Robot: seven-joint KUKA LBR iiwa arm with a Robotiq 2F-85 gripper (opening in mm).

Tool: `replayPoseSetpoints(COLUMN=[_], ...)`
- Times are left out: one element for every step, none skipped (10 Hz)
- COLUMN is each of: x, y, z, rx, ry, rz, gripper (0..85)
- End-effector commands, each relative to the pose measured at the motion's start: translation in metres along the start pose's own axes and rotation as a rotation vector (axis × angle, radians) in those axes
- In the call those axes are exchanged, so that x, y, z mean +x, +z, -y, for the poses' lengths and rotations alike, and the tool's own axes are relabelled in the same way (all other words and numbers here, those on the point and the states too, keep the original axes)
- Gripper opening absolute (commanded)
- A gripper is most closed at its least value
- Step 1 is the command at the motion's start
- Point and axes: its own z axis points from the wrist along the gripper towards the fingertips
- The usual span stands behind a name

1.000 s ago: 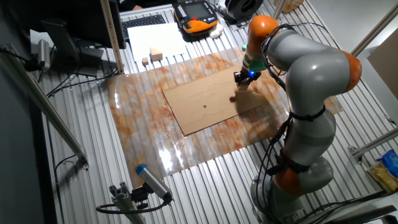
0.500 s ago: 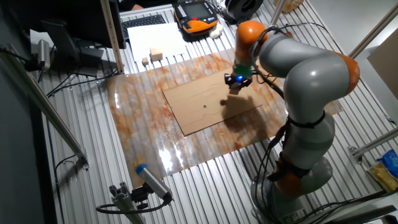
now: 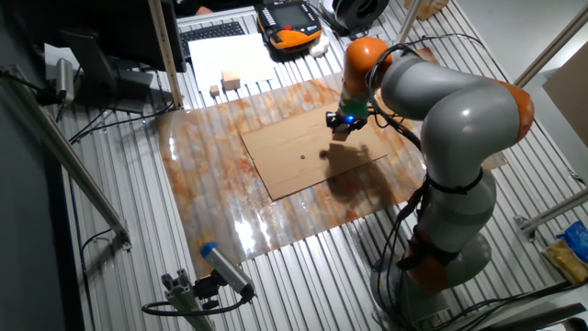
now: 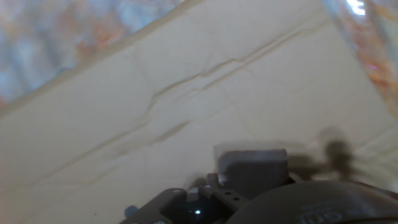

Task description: Grab the block and place it at the designated location

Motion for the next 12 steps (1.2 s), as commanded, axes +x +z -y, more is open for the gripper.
replayPoseSetpoints(x=[0.0,0.0,0.0,0.0,0.0,0.0,0.0,-0.004,-0.005,-0.005,-0.004,0.0], y=[0.0,0.0,0.0,0.0,0.0,0.0,0.0,-0.005,-0.006,-0.006,-0.004,0.003], z=[0.0,0.0,0.0,0.0,0.0,0.0,0.0,-0.019,-0.039,-0.059,-0.074,-0.088], rx=[0.007,0.037,0.058,0.075,0.068,0.043,0.03,-0.004,0.003,0.005,0.004,0.005], ry=[-0.02,-0.032,-0.039,-0.044,-0.022,0.006,0.022,0.054,0.07,0.087,0.091,0.098], rz=[0.004,0.022,0.039,0.049,0.05,0.036,0.016,0.001,-0.002,-0.015,-0.036,-0.045], gripper=[0.0,0.0,0.0,0.0,0.0,0.0,0.0,0.0,0.0,0.0,0.0,0.0])
